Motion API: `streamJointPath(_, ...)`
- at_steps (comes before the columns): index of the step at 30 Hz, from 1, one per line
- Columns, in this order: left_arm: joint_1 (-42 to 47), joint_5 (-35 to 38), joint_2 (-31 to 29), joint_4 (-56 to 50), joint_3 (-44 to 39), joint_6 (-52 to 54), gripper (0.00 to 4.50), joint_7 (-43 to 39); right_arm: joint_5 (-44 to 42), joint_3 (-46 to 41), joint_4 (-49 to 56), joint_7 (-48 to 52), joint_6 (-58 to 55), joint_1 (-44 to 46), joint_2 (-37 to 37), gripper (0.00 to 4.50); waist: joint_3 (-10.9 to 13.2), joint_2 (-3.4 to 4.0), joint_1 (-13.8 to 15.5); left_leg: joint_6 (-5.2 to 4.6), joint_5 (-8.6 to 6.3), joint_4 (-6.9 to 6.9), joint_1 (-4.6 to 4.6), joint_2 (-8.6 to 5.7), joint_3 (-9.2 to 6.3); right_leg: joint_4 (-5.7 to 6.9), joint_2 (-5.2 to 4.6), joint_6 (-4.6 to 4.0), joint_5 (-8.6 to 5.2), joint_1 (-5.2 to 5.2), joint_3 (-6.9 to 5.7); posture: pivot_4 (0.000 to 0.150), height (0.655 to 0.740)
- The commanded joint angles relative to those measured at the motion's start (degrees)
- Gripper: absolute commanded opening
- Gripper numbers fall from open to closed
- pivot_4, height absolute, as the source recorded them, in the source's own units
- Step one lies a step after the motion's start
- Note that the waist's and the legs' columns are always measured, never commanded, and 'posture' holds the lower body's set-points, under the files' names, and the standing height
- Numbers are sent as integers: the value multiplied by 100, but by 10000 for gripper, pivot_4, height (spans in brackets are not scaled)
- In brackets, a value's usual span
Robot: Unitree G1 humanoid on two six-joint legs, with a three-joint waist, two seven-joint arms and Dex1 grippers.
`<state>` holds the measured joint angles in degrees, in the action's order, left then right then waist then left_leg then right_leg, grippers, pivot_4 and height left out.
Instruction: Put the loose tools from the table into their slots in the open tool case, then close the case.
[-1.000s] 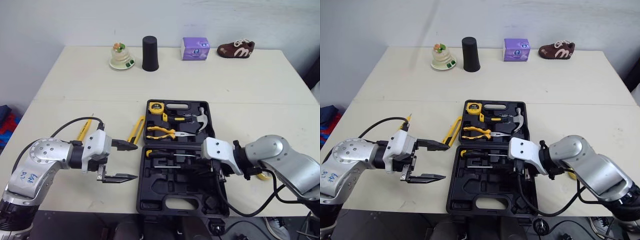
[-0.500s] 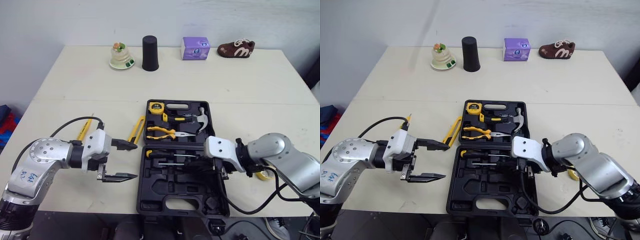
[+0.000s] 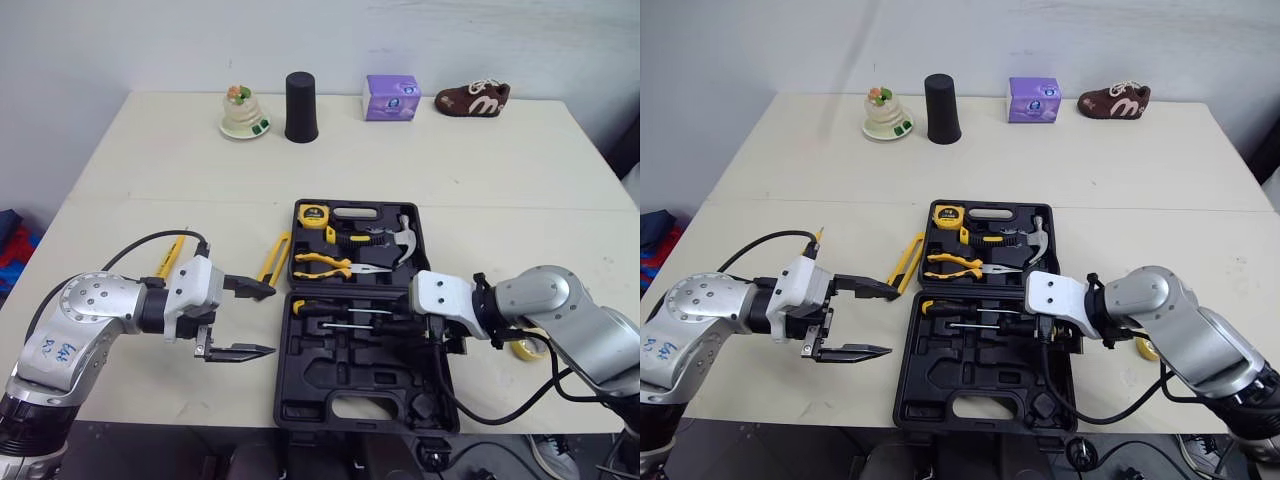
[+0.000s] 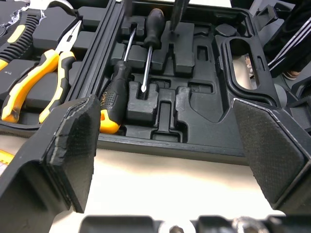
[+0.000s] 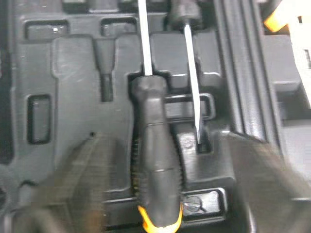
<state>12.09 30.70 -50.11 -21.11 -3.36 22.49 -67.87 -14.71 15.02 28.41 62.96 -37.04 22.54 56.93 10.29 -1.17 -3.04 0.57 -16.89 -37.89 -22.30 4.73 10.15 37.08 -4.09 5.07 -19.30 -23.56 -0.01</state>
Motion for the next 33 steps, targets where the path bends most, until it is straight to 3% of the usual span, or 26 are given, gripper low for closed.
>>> streamJointPath(1,-35,1,-24,-24,-94,-51,45000,14,28,-466,-399,257,1353,-217,-13,43851,0,0,4,0,0,0,0,0,0,-1,0,0,0,1,-2,1500,7400)
streamJointPath(3,-66,14,-23,9,-149,-43,45000,43,-555,-812,-631,408,1548,-327,-399,43851,1,-2,-2,-2,-1,-3,1,-1,4,-3,4,4,2,2,-24,1500,7400)
streamJointPath(6,-38,-14,-19,84,-161,-100,45000,52,-1298,-1052,-758,517,1628,-517,-1118,35808,3,-7,-9,-2,-1,-8,4,8,5,2,18,8,4,6,-30,1500,7400)
streamJointPath(13,60,-32,7,112,-78,-136,45000,63,-687,-573,-1456,528,2406,-598,-1681,813,3,-6,3,1,0,-15,3,8,3,10,19,6,3,5,-28,1500,7400)
streamJointPath(22,36,-42,-42,121,-125,-135,45000,59,128,-227,-2688,691,3432,-735,-1664,813,2,-8,1,2,0,-17,10,8,4,19,21,5,3,9,-27,1500,7400)
streamJointPath(30,75,-99,-12,184,-111,-169,45000,80,473,102,-2996,484,3317,-685,-1705,813,-37,-71,-2,3,0,-19,43,9,1,31,11,2,1,36,-29,1500,7400)
streamJointPath(33,86,-122,3,205,-99,-184,45000,83,492,159,-2955,419,3189,-595,-1743,813,-49,-88,-9,10,-17,-12,106,22,-6,23,-28,-18,-10,106,-34,1500,7400)
